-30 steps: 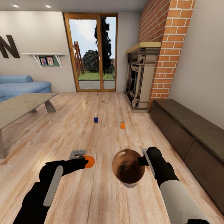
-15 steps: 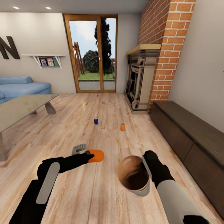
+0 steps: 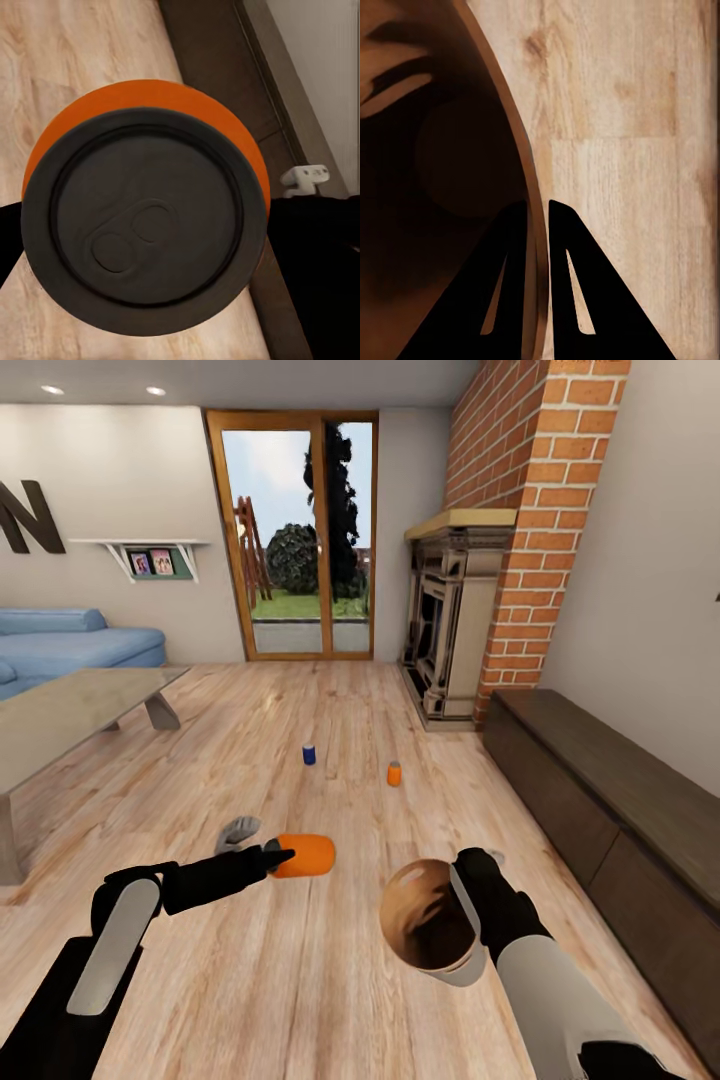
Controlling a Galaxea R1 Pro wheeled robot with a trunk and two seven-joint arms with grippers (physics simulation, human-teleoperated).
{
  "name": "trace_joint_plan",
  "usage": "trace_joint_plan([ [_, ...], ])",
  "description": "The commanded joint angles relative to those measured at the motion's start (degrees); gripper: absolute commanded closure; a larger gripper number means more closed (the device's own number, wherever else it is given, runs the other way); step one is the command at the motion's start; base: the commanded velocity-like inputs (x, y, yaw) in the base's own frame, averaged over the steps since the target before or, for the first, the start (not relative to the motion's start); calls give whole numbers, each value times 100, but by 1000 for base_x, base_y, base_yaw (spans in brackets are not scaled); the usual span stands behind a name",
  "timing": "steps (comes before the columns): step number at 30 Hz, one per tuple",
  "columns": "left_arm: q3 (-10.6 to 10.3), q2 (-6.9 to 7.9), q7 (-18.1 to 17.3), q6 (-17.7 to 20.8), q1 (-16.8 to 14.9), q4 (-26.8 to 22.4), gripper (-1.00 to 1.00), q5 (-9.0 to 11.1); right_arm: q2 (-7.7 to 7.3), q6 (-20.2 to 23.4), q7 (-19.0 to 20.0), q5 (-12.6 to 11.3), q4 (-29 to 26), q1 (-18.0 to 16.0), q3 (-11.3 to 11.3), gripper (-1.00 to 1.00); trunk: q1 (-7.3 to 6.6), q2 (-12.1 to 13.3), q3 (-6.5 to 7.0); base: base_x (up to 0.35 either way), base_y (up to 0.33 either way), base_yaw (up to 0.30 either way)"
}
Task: Put the three can of soda from the living room inside the tash can in the kitchen.
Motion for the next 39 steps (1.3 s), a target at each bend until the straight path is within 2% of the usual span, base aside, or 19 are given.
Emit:
trace_joint_plan([
  [1, -1, 1, 0, 0, -1, -1, 100, 12, 2, -7, 8, 57, 1, -3, -1, 100, -23, 41, 19, 0, 0, 0],
  [6, -115, -12, -3, 0, -6, 3, 100, 67, 8, -137, -15, 56, 9, -8, -1, 100, -133, 242, 109, 0, 0, 0],
  [12, -791, -65, 33, 0, -63, 17, 100, 62, 55, -204, -24, 52, 15, -9, -2, 100, -265, 483, 216, 0, 0, 0],
  [16, -1088, -136, 54, 0, -110, 29, 100, 38, 81, -215, -25, 50, 19, -10, -1, 100, -352, 643, 288, 0, 0, 0],
  [17, -1170, -192, 61, 0, -123, 61, 100, 27, 91, -217, -24, 49, 20, -10, -1, 100, -374, 683, 306, 0, 0, 0],
  [25, -1410, -530, 185, 0, -143, 345, 100, -1, 164, -224, -23, 47, 22, -10, 6, 100, -550, 1004, 450, 0, 0, 0],
  [34, -1638, -624, 322, 0, -146, 418, 100, 5, 197, -225, -24, 46, 22, -10, 8, 100, -748, 1365, 611, 0, 0, 0],
  [39, -1672, -664, 393, 0, -146, 437, 100, -3, 216, -227, -24, 46, 22, -10, 12, 100, -858, 1566, 701, 0, 0, 0],
])
